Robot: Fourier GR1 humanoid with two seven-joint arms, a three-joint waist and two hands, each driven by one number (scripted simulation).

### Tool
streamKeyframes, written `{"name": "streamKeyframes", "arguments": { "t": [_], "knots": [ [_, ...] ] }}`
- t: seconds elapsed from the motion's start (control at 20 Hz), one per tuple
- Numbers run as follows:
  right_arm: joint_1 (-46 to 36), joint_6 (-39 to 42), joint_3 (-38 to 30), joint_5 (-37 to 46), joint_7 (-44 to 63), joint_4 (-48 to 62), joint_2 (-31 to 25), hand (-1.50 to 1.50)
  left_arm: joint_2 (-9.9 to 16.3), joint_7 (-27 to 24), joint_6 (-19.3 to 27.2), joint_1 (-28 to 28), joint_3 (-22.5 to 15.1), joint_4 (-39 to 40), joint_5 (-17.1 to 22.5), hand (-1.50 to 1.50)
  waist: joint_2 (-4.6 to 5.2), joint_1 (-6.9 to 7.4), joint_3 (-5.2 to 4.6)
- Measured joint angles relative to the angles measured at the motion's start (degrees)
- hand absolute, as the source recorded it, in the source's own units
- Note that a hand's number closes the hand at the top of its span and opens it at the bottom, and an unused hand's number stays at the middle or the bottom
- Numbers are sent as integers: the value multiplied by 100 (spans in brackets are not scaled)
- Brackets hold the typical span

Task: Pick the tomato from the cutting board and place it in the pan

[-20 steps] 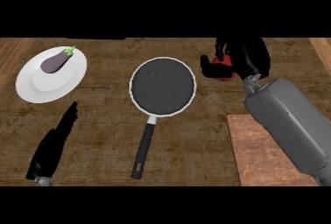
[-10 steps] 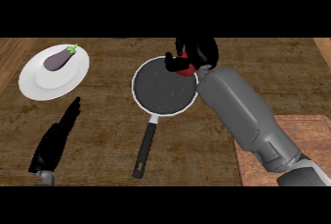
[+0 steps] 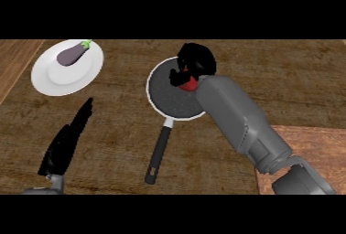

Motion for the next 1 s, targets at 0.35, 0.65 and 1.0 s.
{"name": "streamKeyframes", "arguments": {
  "t": [0.35,0.65,1.0],
  "knots": [
    [161,241,-779,-1330,-157,278,46,-150,-41,4,-75,-163,-56,67,11,0,39,168,9],
    [292,-596,-1188,-1993,-1060,177,54,-150,-76,85,-88,-267,-70,88,7,0,41,184,15],
    [170,-1729,-1855,-2593,-1710,251,53,-150,-73,16,-18,-187,4,168,-34,0,9,25,9]
  ]
}}
